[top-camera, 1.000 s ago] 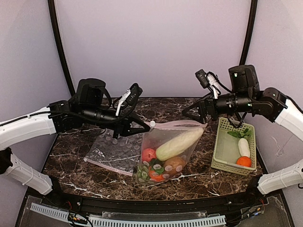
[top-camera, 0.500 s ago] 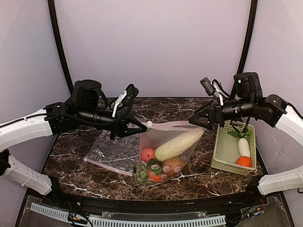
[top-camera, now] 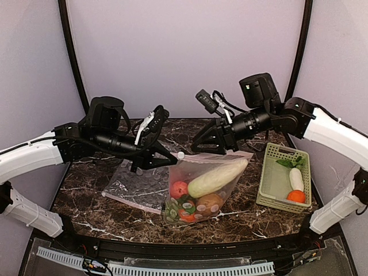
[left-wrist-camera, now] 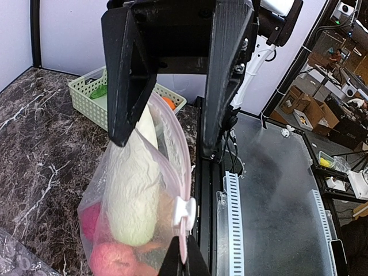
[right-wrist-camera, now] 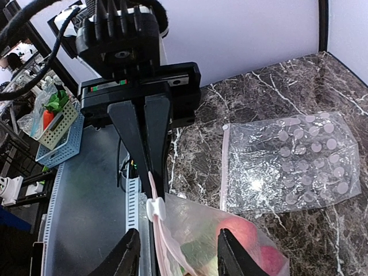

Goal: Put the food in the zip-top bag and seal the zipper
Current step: Zip the zipper on the zipper food storage bag.

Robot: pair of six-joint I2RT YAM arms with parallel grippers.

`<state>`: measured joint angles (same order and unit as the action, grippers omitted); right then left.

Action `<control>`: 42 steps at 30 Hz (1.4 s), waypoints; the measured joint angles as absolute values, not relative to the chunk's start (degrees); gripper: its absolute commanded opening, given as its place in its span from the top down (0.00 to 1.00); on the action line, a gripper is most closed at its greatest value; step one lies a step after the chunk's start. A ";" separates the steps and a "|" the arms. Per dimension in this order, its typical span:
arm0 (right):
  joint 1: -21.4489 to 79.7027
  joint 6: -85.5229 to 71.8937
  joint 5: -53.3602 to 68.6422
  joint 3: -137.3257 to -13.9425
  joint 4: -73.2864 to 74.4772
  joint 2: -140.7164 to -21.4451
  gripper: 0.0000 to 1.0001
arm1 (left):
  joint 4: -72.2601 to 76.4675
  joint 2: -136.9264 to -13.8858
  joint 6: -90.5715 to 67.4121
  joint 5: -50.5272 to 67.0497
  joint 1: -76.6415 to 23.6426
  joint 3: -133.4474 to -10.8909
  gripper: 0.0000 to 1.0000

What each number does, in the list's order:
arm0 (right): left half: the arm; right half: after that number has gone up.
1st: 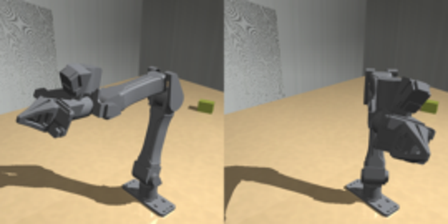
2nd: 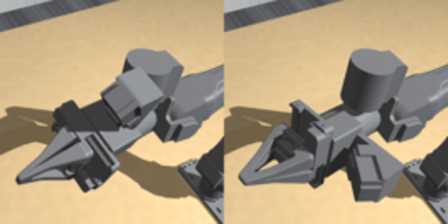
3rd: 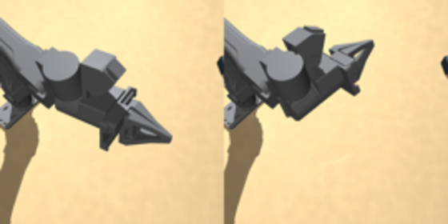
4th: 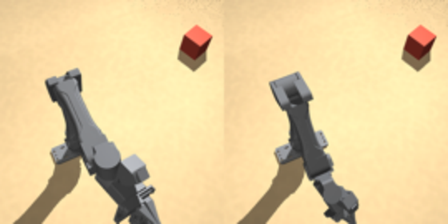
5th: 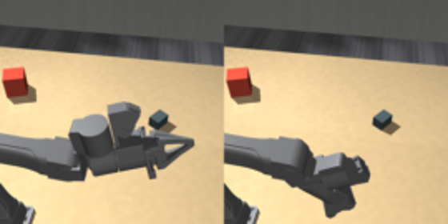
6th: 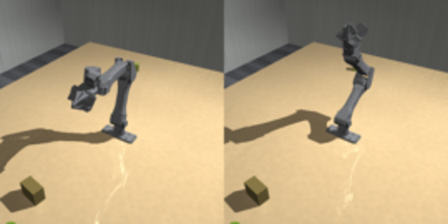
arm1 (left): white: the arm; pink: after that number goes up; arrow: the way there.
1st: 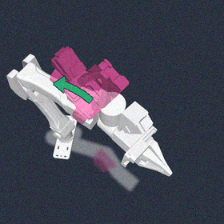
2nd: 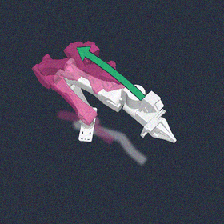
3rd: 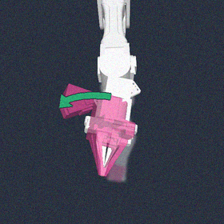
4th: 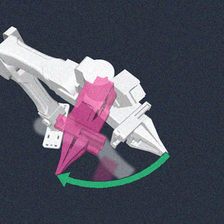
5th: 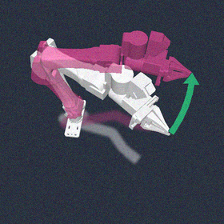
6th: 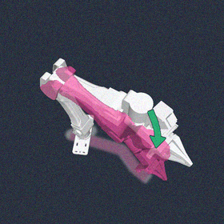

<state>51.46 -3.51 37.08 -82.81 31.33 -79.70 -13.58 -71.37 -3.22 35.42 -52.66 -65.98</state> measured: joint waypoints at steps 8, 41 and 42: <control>53.60 -2.50 39.09 -86.56 31.33 -84.62 0.68 | -14.94 -71.42 -2.17 36.56 -52.66 -66.65 0.99; 54.65 -2.17 43.99 -87.64 32.84 -87.18 0.82 | -16.03 -72.29 -2.11 37.19 -52.66 -67.79 0.99; 54.74 -2.17 43.68 -87.64 32.88 -87.18 0.83 | -16.03 -72.29 -2.11 37.08 -52.66 -67.88 0.99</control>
